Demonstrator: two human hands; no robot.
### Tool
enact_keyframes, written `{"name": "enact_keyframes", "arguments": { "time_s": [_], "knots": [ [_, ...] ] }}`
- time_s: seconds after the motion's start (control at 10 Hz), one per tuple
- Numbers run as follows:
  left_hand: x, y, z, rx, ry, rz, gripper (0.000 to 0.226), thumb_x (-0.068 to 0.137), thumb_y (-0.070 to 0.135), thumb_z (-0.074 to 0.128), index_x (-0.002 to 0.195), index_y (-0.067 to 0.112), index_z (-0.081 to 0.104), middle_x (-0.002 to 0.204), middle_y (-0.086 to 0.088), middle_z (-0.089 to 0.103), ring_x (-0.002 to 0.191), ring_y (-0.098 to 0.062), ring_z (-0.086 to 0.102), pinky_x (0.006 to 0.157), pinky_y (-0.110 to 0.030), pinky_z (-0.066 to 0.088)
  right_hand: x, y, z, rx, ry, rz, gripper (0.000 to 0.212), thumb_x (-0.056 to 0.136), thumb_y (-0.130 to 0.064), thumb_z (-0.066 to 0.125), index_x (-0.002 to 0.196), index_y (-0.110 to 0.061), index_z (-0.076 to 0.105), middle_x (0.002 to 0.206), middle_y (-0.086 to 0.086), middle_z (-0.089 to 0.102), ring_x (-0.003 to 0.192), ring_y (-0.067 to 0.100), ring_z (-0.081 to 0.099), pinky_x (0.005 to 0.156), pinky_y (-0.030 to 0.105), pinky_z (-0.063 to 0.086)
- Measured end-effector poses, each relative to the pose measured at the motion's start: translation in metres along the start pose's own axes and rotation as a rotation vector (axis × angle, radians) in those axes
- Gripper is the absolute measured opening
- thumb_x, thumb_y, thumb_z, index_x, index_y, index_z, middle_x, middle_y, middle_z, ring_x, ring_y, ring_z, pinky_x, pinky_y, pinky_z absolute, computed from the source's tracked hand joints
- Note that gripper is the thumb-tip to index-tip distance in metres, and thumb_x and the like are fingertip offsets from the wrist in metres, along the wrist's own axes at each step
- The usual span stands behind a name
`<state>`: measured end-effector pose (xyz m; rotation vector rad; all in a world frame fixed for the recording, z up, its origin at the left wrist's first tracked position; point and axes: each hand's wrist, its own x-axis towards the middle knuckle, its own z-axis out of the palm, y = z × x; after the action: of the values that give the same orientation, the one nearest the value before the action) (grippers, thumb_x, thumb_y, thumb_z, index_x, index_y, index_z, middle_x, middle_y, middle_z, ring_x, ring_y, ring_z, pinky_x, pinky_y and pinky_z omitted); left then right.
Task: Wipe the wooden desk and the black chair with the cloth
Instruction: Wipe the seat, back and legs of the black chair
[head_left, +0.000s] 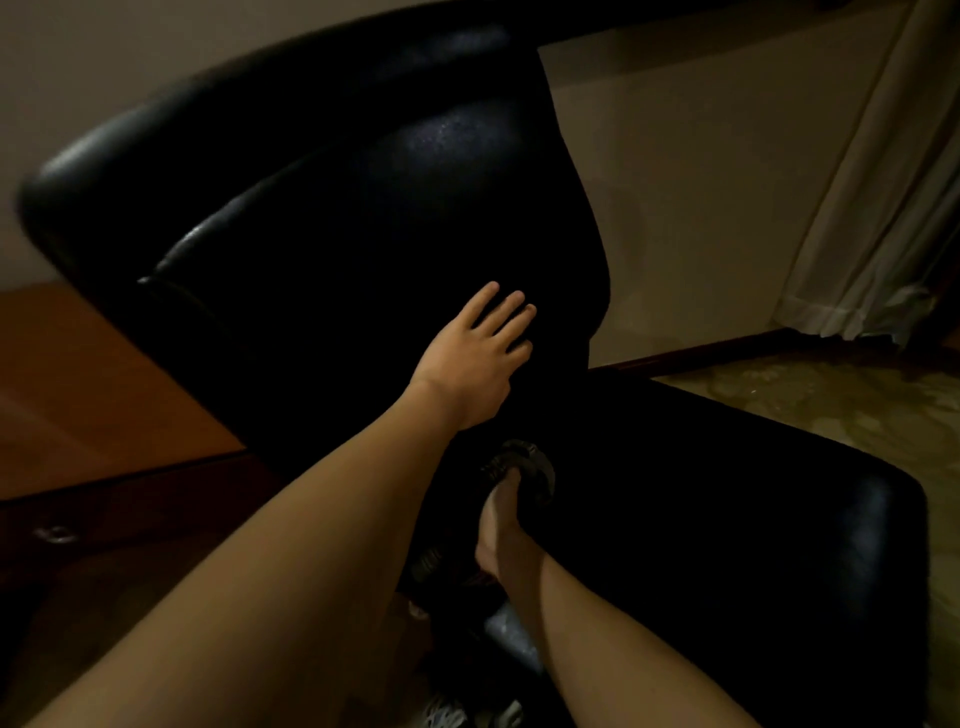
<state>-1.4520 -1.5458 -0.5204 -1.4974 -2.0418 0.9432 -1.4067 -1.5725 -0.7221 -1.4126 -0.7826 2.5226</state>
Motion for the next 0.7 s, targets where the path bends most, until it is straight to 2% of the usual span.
{"name": "enact_keyframes", "arguments": {
  "time_s": [0.1,0.2,0.3,0.4,0.5,0.6,0.7],
  "knots": [
    [-0.039,0.004,0.01,-0.05,-0.009,0.004,0.06,0.105,0.042,0.029,0.16,0.022,0.015,0.167,-0.011,-0.009,0.153,-0.03,-0.013,0.122,-0.055,-0.011,-0.021,0.0,-0.001,-0.023,-0.099,-0.085,0.058,0.107,-0.048,0.016,0.154,-0.016,0.028,0.151,0.005,0.044,0.129,0.019,0.053,0.079,0.017,0.047],
    [-0.069,0.01,0.01,-0.078,-0.038,0.002,0.059,0.104,0.04,0.033,0.158,0.021,0.019,0.167,-0.011,-0.006,0.154,-0.029,-0.011,0.123,-0.053,-0.008,-0.062,-0.007,-0.001,-0.833,-0.075,-0.243,0.062,0.105,-0.05,0.02,0.159,-0.022,0.008,0.163,0.007,0.023,0.145,0.023,0.031,0.113,0.033,0.037],
    [-0.1,0.009,-0.001,-0.139,-0.043,-0.043,0.059,0.103,0.037,0.036,0.158,0.02,0.023,0.167,-0.01,-0.003,0.154,-0.027,-0.01,0.124,-0.05,-0.009,-0.093,-0.008,-0.004,-0.672,0.004,-0.264,0.092,0.089,-0.074,0.038,0.156,-0.011,0.027,0.153,0.022,0.035,0.14,0.037,0.037,0.116,0.048,0.029],
    [-0.133,0.001,-0.009,-0.181,-0.047,-0.063,0.059,0.102,0.037,0.037,0.157,0.02,0.025,0.167,-0.01,-0.002,0.154,-0.026,-0.01,0.124,-0.049,-0.008,-0.131,-0.009,-0.007,-0.023,-0.185,0.062,0.085,0.089,-0.077,0.034,0.137,-0.011,0.055,0.132,0.021,0.058,0.118,0.037,0.056,0.105,0.045,0.043],
    [-0.163,-0.008,-0.022,-0.183,-0.066,-0.106,0.059,0.101,0.037,0.037,0.157,0.019,0.025,0.167,-0.01,-0.003,0.154,-0.026,-0.01,0.124,-0.049,-0.007,-0.152,-0.017,-0.005,-0.036,-0.202,-0.089,0.073,0.098,-0.067,0.03,0.127,-0.009,0.062,0.123,0.018,0.064,0.108,0.034,0.059,0.097,0.042,0.046],
    [-0.189,-0.019,-0.036,-0.189,-0.085,-0.158,0.06,0.102,0.037,0.036,0.157,0.019,0.023,0.167,-0.011,-0.003,0.154,-0.026,-0.011,0.124,-0.051,-0.007,-0.184,-0.031,-0.001,-0.027,-0.241,-0.215,0.07,0.099,-0.065,0.029,0.124,-0.009,0.063,0.112,0.015,0.066,0.096,0.031,0.06,0.084,0.039,0.047],
    [-0.21,-0.032,-0.046,-0.211,-0.07,-0.216,0.061,0.102,0.039,0.036,0.158,0.02,0.021,0.168,-0.01,0.0,0.154,-0.027,-0.008,0.124,-0.052,-0.004,-0.205,-0.053,0.011,-0.016,-0.338,-0.321,0.07,0.099,-0.064,0.028,0.129,-0.009,0.061,0.122,0.016,0.064,0.107,0.032,0.059,0.088,0.038,0.046]
  ]
}}
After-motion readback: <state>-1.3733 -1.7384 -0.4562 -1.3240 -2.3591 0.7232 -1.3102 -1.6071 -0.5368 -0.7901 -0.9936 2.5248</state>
